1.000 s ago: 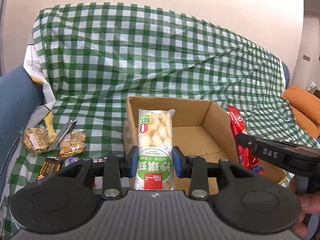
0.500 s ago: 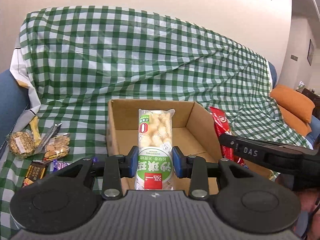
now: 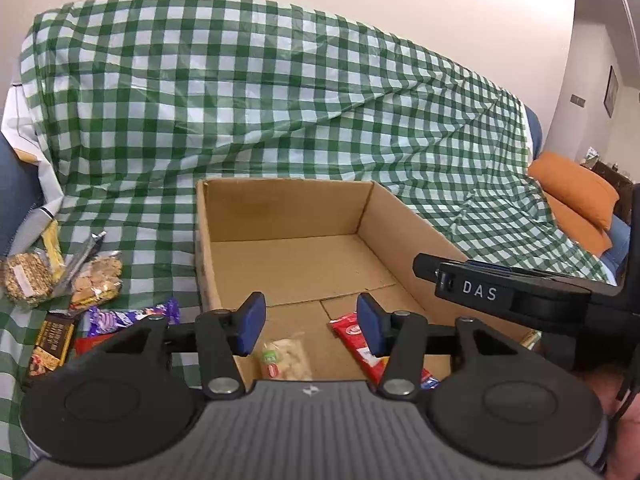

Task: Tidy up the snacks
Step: 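Grasp the small red-wrapped candy with the right tool while the left tool grasps the dark biscuit pack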

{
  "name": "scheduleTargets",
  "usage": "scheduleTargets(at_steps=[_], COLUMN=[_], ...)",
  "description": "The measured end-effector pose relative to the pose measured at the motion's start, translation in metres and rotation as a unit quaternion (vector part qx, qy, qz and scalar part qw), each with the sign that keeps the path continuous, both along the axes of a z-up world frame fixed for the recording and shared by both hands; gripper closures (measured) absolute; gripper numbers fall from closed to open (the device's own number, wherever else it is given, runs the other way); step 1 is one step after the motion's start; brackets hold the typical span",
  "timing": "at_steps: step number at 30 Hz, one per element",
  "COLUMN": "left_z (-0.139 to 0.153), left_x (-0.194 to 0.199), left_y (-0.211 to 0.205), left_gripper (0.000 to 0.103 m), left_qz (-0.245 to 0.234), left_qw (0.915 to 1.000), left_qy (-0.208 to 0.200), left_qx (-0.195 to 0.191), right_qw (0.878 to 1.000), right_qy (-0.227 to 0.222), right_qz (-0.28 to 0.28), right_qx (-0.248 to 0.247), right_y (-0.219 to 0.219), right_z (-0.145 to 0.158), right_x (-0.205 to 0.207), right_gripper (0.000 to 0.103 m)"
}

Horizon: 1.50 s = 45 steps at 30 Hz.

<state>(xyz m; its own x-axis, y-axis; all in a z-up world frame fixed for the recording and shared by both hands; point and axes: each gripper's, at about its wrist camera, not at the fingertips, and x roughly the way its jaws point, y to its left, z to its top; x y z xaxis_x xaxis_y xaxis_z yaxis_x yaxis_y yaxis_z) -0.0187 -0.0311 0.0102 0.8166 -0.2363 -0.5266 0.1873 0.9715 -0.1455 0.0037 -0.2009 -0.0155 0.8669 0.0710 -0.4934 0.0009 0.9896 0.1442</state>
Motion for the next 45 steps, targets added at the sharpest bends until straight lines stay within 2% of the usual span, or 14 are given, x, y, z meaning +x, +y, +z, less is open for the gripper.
scheduleTargets(at_steps=[6,9,13,18,22,25,27,29,31,35,41,45], left_z=[0.006,0.014,0.032,0.049,0.038,0.016,0.005,0.002,-0.005,-0.019,-0.05,-0.06], left_x=[-0.01,-0.02,-0.025,0.0,0.024,0.035,0.05,0.059,0.069,0.086,0.097,0.1], left_y=[0.007,0.015,0.032,0.06,0.096,0.131,0.151,0.164,0.173,0.184,0.215,0.228], left_gripper=[0.064,0.064,0.064,0.064,0.064,0.064,0.066,0.066,0.066,0.066,0.066,0.063], left_qz=[-0.008,-0.015,-0.046,-0.046,-0.006,0.038,0.077,0.106,0.115,0.127,0.171,0.191], left_qw=[0.9989,0.9979,0.9966,0.9899,0.9841,0.9856,0.9846,0.9833,0.9823,0.9763,0.9536,0.9431], left_qy=[-0.038,-0.054,-0.046,-0.037,-0.036,-0.011,0.042,0.058,0.089,0.14,0.243,0.271], left_qx=[0.025,0.034,0.05,0.129,0.174,0.164,0.151,0.136,0.118,0.106,0.048,0.022], right_qw=[1.0,1.0,0.999,0.995,0.987,0.98,0.975,0.969,0.961,0.939,0.92,0.908], right_qy=[0.001,-0.002,-0.009,-0.018,-0.028,-0.035,-0.029,-0.024,-0.014,0.024,0.104,0.151], right_qz=[0.017,0.027,0.048,0.098,0.155,0.194,0.218,0.246,0.277,0.343,0.374,0.387], right_qx=[-0.002,0.001,0.011,0.024,0.014,0.009,0.012,0.012,0.006,-0.009,-0.049,-0.061], right_y=[0.007,0.015,0.029,0.055,0.083,0.103,0.116,0.129,0.146,0.181,0.219,0.232], right_z=[0.0,0.002,0.006,0.011,0.014,0.016,0.016,0.014,0.01,-0.002,-0.033,-0.052], right_x=[0.002,0.003,0.004,0.0,-0.006,-0.01,-0.011,-0.014,-0.017,-0.019,-0.017,-0.015], right_gripper=[0.047,0.047,0.047,0.047,0.056,0.063,0.066,0.068,0.068,0.067,0.067,0.067])
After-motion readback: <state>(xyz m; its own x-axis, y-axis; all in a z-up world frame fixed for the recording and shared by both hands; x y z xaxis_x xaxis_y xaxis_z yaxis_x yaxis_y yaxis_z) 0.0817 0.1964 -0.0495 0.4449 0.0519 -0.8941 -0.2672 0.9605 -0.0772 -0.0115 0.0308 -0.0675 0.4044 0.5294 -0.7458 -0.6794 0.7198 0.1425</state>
